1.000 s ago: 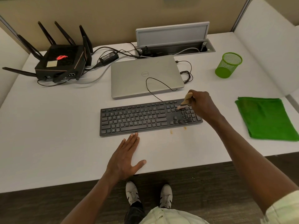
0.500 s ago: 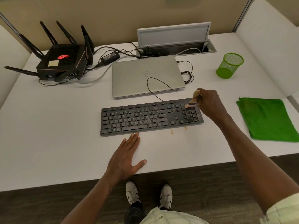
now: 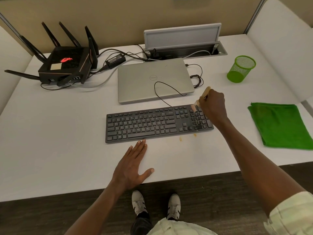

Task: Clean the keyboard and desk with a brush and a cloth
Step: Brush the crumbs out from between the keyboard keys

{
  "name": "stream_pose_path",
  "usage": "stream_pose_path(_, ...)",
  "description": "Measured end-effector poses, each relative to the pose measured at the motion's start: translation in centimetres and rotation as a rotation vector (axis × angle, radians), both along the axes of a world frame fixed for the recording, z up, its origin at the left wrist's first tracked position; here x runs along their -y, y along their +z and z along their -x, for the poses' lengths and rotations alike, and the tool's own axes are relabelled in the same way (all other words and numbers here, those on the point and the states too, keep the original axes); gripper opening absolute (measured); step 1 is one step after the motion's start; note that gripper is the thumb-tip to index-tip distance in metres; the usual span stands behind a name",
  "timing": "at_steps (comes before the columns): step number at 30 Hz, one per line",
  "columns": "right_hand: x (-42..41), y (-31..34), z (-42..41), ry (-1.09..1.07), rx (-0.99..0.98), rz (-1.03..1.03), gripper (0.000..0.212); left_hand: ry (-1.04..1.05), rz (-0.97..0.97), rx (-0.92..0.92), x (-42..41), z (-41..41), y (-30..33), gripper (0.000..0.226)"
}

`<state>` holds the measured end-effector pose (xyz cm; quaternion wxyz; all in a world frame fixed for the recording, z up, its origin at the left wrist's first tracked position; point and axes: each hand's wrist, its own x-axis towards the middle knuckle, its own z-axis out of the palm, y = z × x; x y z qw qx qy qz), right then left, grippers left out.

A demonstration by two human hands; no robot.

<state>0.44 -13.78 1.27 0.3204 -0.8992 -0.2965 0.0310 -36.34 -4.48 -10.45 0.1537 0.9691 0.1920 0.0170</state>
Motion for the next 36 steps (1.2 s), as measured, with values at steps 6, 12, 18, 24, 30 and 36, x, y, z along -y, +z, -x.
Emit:
stream_pose_path(6, -0.4, 1.6, 0.4, -0.017, 0.066, -0.02, 0.019, 0.002, -0.002, 0.004, 0.0, -0.1, 0.1, 0.092)
stream_pose_path(12, -0.1, 1.1, 0.5, 0.046, 0.023, 0.105, 0.015, 0.004, 0.001, -0.001, 0.0, -0.1, 0.0, 0.093)
stream_pose_path(18, 0.4, 2.0, -0.7, -0.016, 0.113, 0.066, 0.022, 0.0, 0.0, 0.002, 0.0, -0.1, -0.1, 0.093)
stream_pose_path(24, 0.9, 0.8, -1.3, 0.011, 0.123, 0.164, 0.017, 0.006, -0.003, -0.016, -0.1, -0.1, -0.1, 0.093)
stream_pose_path(30, 0.3, 1.0, -1.5, 0.006, 0.112, 0.039, 0.018, 0.002, 0.009, -0.02, 0.0, -0.1, 0.0, 0.094)
stream_pose_path(36, 1.0, 0.5, -1.8, 0.006, 0.097, 0.172, 0.02, 0.001, 0.016, -0.026, 0.0, 0.0, 0.0, 0.093)
